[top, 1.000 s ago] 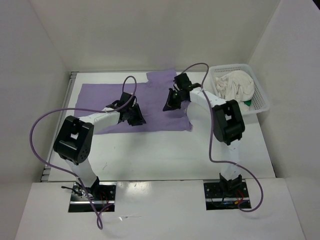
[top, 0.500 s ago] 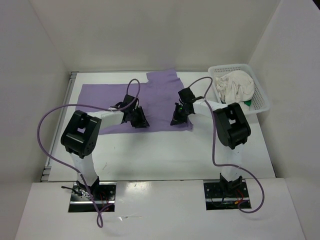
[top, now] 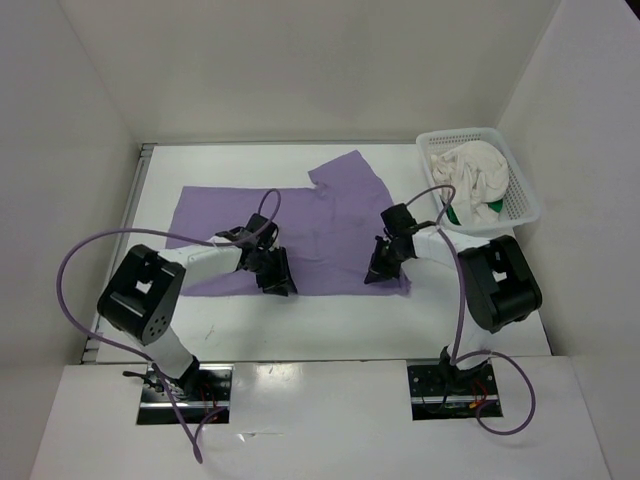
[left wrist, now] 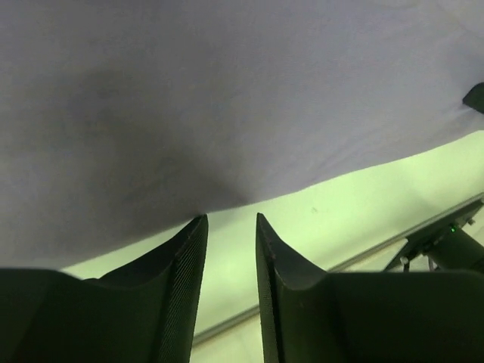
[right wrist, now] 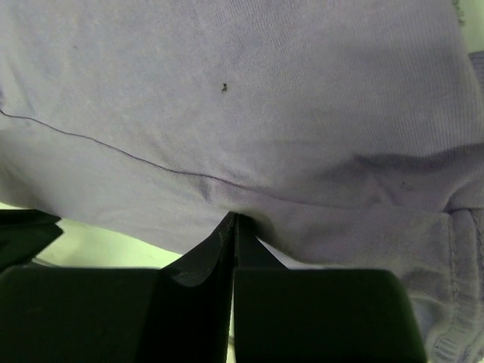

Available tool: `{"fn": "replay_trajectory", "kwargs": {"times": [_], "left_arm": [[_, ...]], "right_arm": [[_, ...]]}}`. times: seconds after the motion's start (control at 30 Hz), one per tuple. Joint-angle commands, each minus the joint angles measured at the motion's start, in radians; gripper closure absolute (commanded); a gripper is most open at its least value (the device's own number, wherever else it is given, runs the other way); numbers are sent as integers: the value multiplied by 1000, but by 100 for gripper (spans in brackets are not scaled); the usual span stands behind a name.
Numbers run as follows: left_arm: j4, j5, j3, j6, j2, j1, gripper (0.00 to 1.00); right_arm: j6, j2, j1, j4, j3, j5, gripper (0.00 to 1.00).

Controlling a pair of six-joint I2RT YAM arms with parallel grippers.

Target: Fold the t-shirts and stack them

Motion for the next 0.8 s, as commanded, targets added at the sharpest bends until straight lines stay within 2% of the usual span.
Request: {"fn": "replay_trajectory", "kwargs": {"times": [0.0,0.13,0.17,0.2,0.23,0.27,0.3,0.33,0.37,0.43,0.6,0.7,0.77], "left_arm": [[-108,59,72,30,-63,3,61],[-117,23,146,20,-171,86,61],[-117,23,181,30,-183,129,61],[-117,-5,201,55,-183,223,62],[-104,-16,224,68,-173,274,64],[-93,-17,247,79,-172,323,65],[-74,-33,293,89,-136,411,67],[-59,-58,314,89,-114,446,69],[-26,-107,336,89,-64,476,71],[-4,-141,421,109,-4,551,73],[18,-311,616,140,192,621,75],[-24,-400,745,184,329,634,65],[-57,-460,868,209,433,643,51]], "right_arm": [[-6,-26,-5,-144,-45,10,100],[-6,-83,-5,-174,6,11,97],[-18,-95,-5,-187,30,11,89],[-28,-117,-28,-199,84,11,79],[-43,-117,-40,-199,110,11,77],[-43,-126,-55,-199,133,20,77],[-57,-116,-78,-187,165,20,82],[-66,-103,-78,-160,181,20,88],[-83,-87,-78,-159,196,20,98],[-92,-44,-78,-118,242,11,100],[-101,18,-78,-72,316,-10,100],[-129,50,-78,-72,348,-55,100],[-140,62,-78,-72,348,-64,99]]}}
